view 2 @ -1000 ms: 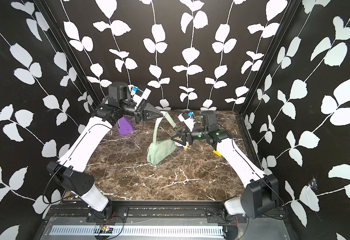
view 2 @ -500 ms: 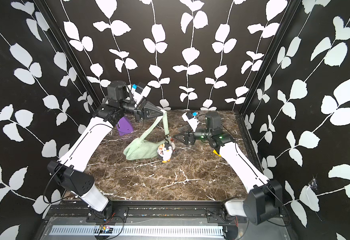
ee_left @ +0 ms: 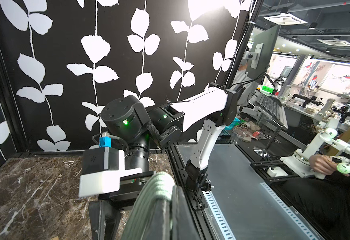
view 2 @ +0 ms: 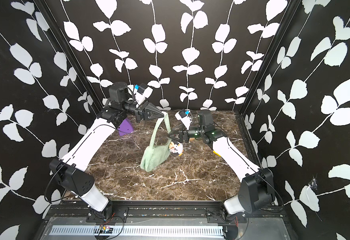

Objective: Remove the decoration from the bag
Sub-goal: Pick up the bag from the center of the board.

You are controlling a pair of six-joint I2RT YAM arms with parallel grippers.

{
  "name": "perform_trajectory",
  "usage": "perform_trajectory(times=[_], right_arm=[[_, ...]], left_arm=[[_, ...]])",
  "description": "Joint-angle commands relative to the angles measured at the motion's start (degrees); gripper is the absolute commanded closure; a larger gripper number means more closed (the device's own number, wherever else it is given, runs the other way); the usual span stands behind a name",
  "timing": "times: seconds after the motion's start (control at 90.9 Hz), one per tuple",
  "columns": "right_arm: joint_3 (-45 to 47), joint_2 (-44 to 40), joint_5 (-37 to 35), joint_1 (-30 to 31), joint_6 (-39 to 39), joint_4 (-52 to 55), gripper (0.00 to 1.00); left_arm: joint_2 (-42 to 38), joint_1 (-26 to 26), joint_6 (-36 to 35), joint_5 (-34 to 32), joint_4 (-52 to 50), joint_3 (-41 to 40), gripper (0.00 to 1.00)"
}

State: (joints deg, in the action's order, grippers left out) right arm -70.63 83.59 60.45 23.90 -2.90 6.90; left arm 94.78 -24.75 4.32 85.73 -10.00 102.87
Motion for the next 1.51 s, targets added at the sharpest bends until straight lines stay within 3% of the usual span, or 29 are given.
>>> perform_trajectory(times=[0.0, 0.165, 0.319, 0.451, 0.759, 0.847, 0.924, 1.1, 1.342, 1.496], right_arm=[[-0.9, -1.1, 1.2, 0.1, 1.1, -1.2, 0.41], [-0.9, -1.1, 1.2, 0.2, 1.3, -1.4, 0.40], [-1.7, -0.5, 3.0, 0.2, 0.8, -1.1, 0.54], [-1.0, -0.4, 2.8, 0.2, 1.5, -1.0, 0.55], [-0.2, -1.9, 1.4, 0.0, 4.2, 2.9, 0.89], [1.6, -2.9, 1.5, -0.5, 2.1, 0.4, 1.00], [2.6, -4.1, 1.8, -0.8, 0.4, -1.8, 1.00], [1.2, -5.2, 4.4, -1.0, -4.0, -1.9, 1.00], [-1.4, -5.3, 6.4, -1.0, -11.8, -1.7, 1.00], [-0.9, -7.0, 4.9, -1.0, -19.5, -7.4, 1.00]], left_arm=[[-3.2, -0.4, 0.7, 1.8, 2.9, -0.1, 1.00], [-3.4, -0.5, 1.5, 2.7, 3.6, 0.0, 1.00], [-3.5, -0.6, 2.6, 3.2, 4.2, -0.1, 1.00], [-3.8, -0.9, 2.5, 3.2, 4.7, -0.1, 1.00], [-3.7, -1.5, 5.1, 0.3, 8.9, 0.2, 1.00], [-4.2, -1.5, 4.8, -2.4, 10.4, -0.8, 1.00], [-4.9, -1.5, 4.8, -6.3, 12.3, -2.1, 1.00], [-4.9, -1.4, 1.0, -23.2, 8.1, -3.4, 1.00], [-4.0, -1.4, -3.0, -32.5, 7.9, -5.9, 1.00], [-2.0, -1.5, -4.1, -40.7, 5.1, -5.4, 1.00]])
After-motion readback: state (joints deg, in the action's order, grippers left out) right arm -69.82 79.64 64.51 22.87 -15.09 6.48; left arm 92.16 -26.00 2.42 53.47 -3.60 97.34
